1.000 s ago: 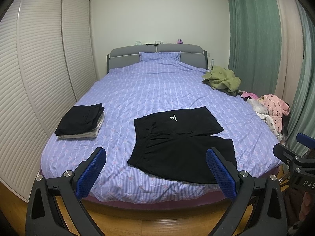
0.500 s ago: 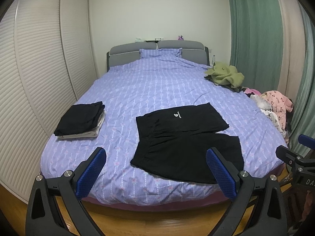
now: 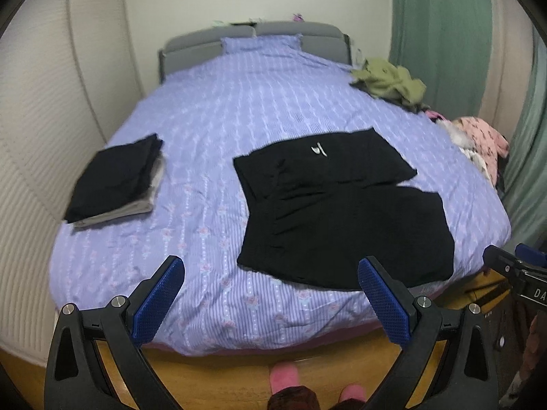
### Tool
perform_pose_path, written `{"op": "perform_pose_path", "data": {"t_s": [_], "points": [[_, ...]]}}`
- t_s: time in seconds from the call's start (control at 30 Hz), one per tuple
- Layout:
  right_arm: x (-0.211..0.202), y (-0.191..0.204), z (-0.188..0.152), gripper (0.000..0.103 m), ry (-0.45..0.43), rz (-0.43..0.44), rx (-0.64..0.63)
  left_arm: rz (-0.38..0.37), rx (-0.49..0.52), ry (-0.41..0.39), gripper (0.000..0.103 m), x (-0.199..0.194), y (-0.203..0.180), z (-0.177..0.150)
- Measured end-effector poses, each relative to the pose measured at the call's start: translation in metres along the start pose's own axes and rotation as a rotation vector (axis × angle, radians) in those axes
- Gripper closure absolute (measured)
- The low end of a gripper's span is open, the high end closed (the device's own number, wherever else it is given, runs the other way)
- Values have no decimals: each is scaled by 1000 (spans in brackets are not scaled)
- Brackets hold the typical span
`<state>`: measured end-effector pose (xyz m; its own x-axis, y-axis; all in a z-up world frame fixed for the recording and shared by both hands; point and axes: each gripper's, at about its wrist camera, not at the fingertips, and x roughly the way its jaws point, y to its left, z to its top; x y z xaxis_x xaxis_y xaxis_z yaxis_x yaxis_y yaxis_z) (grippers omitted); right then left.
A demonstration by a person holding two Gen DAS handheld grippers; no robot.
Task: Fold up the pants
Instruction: 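Lower the left and right tools toward the hem of the black shorts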
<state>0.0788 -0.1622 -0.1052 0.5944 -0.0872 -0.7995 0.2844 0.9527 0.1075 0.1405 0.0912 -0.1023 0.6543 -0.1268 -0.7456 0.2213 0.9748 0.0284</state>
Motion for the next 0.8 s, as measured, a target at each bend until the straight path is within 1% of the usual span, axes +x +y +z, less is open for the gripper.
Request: {"op": "perform_pose_path", "data": {"t_s": [0.1,0.2,0.3,0.37,0.43,0.5,0.63,0.7,0.73,0.8], "points": [[28,7,-7,0,28,-43,62,-9,27,30,0,36,11,-1],[56,10,-15,0,57,-70,111,-34,26,94,0,71,16,-5],[83,6,-20,0,92,-92,144,-67,-17,169,0,107,16,-13],[102,-2,-28,0,118,-96,181,-91,-70,218,1,133,17,-17],[119,-11,-35,0,136,-96,221,-94,-99,262,1,156,15,-21],[138,-21,-41,1,148,-106,267,-99,-106,293,1,176,11,-25],[175,-38,-53,6,172,-115,353,-105,-99,340,1,210,2,-36],[193,-43,-57,8,179,-111,375,-109,-114,375,3,226,0,-42],[201,-44,-59,9,185,-111,382,-114,-125,394,6,234,-1,-44],[216,-51,-61,13,192,-109,404,-130,-155,427,7,248,0,-47]]}}
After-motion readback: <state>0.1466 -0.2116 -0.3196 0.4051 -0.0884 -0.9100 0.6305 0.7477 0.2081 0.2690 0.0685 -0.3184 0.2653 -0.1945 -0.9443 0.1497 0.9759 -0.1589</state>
